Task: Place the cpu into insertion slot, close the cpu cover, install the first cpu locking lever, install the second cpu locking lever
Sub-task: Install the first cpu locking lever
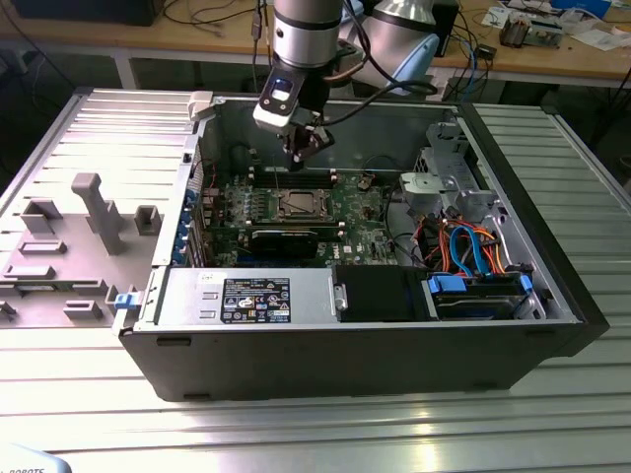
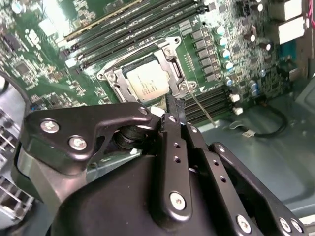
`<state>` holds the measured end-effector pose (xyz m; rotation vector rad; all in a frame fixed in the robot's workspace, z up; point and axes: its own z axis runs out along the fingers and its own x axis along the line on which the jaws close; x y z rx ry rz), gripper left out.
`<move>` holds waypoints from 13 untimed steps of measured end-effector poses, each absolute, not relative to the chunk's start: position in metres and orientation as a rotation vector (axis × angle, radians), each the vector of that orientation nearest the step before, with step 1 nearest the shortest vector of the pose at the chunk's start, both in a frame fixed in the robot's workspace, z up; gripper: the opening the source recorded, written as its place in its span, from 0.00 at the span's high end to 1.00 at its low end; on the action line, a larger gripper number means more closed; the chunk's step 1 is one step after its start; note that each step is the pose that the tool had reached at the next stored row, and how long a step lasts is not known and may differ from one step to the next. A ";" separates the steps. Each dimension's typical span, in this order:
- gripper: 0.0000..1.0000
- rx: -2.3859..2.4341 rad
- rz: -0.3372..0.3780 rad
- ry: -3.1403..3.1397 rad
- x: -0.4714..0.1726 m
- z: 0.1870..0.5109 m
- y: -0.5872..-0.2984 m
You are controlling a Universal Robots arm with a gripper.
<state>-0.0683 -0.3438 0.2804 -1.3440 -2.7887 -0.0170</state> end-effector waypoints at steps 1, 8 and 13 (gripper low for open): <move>0.89 -1.320 -0.016 -2.800 -0.068 0.280 -0.344; 0.89 -1.055 -0.012 -2.909 -0.068 0.279 -0.344; 0.89 -1.020 -0.054 -2.918 -0.069 0.279 -0.344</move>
